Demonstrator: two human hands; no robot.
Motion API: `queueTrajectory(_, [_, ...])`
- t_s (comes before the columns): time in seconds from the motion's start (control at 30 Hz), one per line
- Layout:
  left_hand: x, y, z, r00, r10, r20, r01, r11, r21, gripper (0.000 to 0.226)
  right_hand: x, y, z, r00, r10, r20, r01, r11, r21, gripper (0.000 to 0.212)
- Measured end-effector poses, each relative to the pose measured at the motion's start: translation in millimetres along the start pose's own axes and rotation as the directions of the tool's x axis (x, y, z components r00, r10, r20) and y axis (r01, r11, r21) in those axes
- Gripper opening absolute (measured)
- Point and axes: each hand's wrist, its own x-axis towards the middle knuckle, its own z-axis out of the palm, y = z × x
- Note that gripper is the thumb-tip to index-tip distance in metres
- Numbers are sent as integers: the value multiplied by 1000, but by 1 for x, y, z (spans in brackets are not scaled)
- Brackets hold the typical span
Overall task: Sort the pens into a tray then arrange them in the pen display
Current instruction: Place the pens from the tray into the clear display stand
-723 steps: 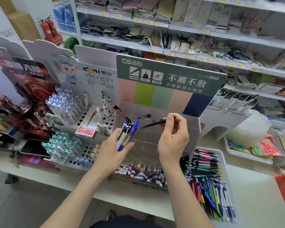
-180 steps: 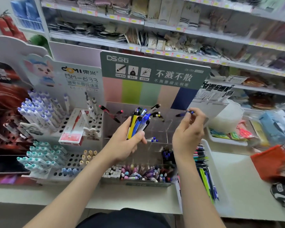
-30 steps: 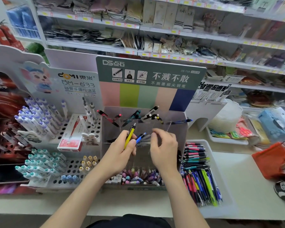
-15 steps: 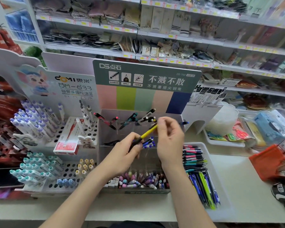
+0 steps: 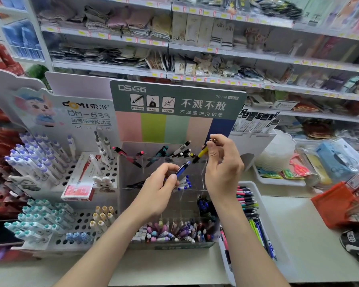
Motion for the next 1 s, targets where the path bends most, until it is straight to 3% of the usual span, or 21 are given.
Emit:
queueTrajectory(0.13, [2, 3, 3, 1000, -11, -22, 10, 999, -44, 24, 8, -3, -2, 993, -55, -100, 55, 998, -5, 13])
queueTrajectory(0.2, [3, 7, 5, 999, -20, -35, 18, 999, -50, 24, 8, 3, 1, 997, -80, -12, 80, 996, -45, 14])
queueTrajectory(0.27, [3, 10, 5, 999, -22, -41, 20, 998, -54, 23, 2, 13, 6, 981, -81, 176, 98, 991, -94, 15])
queueTrajectory(0.33, [4, 13, 6, 999, -18, -45, 16, 998, -55, 22, -5, 20, 10, 945, -85, 314, 164, 959, -232, 19])
queueTrajectory(0.43, [5, 13, 6, 998, -20, -54, 16, 998, -68, 22, -11, 15, 5, 954, -71, 292, 182, 910, -372, 29])
queueTrajectory(0.53, [4, 15, 6, 999, 21, -47, -24, 996, -83, 22, -20, -5, -6, 981, 77, 180, -52, 989, -142, 24])
queueTrajectory(0.63, [5, 15, 9, 996, 87, 14, -86, 994, -62, 21, -37, -19, -10, 880, 382, 284, -417, 906, 73, 12])
queueTrajectory(0.7, [6, 15, 14, 996, 90, 21, -89, 995, -54, 19, -44, -13, -14, 849, 446, 283, -490, 866, 104, 9])
queueTrajectory(0.8, [5, 16, 21, 994, 101, -39, -102, 995, -9, 16, -32, -8, -23, 891, 425, 161, -446, 885, 130, 10])
queueTrajectory(0.93, [7, 14, 29, 981, 174, -86, -162, 978, 133, 19, 3, 3, -43, 920, 277, -276, -248, 959, 138, 19])
queueTrajectory(1.0, [9, 11, 34, 975, 216, -49, -200, 953, 226, 21, 15, 15, -45, 940, 177, -291, -178, 984, 25, 19])
